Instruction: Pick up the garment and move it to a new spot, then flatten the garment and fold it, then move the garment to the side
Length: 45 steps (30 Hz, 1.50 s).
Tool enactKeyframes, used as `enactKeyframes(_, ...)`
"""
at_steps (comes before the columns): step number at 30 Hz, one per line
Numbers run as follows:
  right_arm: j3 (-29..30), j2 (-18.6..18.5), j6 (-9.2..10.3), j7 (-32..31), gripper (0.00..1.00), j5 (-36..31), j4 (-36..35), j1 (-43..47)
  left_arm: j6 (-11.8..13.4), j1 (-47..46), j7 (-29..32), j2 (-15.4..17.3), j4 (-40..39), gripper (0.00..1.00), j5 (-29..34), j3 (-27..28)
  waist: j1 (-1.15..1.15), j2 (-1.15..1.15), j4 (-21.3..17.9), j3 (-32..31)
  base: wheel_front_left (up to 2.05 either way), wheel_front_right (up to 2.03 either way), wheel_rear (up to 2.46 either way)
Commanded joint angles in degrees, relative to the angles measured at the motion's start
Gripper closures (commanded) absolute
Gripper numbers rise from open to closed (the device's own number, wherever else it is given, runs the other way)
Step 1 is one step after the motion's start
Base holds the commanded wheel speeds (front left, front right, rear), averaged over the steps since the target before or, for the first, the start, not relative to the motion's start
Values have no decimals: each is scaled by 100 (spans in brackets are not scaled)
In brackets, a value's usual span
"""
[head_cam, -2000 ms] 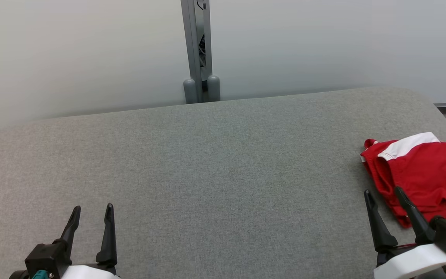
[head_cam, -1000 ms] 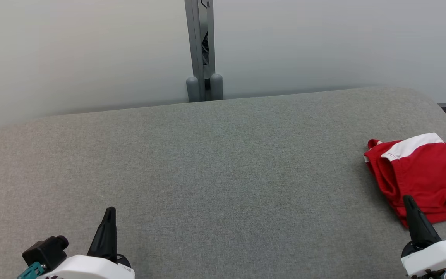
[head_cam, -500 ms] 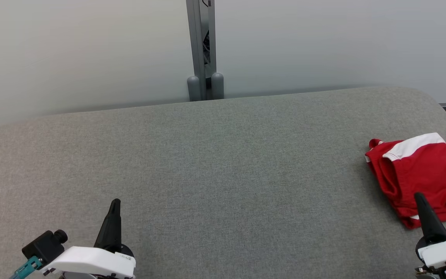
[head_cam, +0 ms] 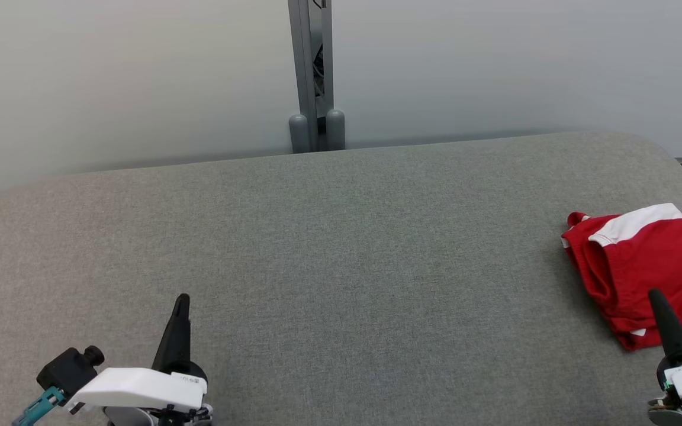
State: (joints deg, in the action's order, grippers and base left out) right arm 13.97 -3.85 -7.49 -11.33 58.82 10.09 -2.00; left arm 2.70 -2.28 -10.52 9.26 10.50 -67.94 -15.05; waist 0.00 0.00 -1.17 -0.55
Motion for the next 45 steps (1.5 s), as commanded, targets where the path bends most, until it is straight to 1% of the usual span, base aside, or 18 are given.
enactKeyframes(1, 75, -46, -1, -71, 100, 194, -15, -141, -87, -190, 27, -10, -9, 100, -157, 57, 0, 0, 3, 2, 0, 0, 0)
enactKeyframes(26, 520, -36, -1, -486, 100, 1469, 259, -346, -498, -441, 80, -276, 233, 100, -1246, 160, 0, 0, 43, 29, 0, 0, 0)
enactKeyframes(45, 805, -22, 0, -769, 100, 2300, 442, -488, -758, -601, 108, -452, 398, 100, -1962, 225, 0, 0, 75, 50, 0, 0, 0)
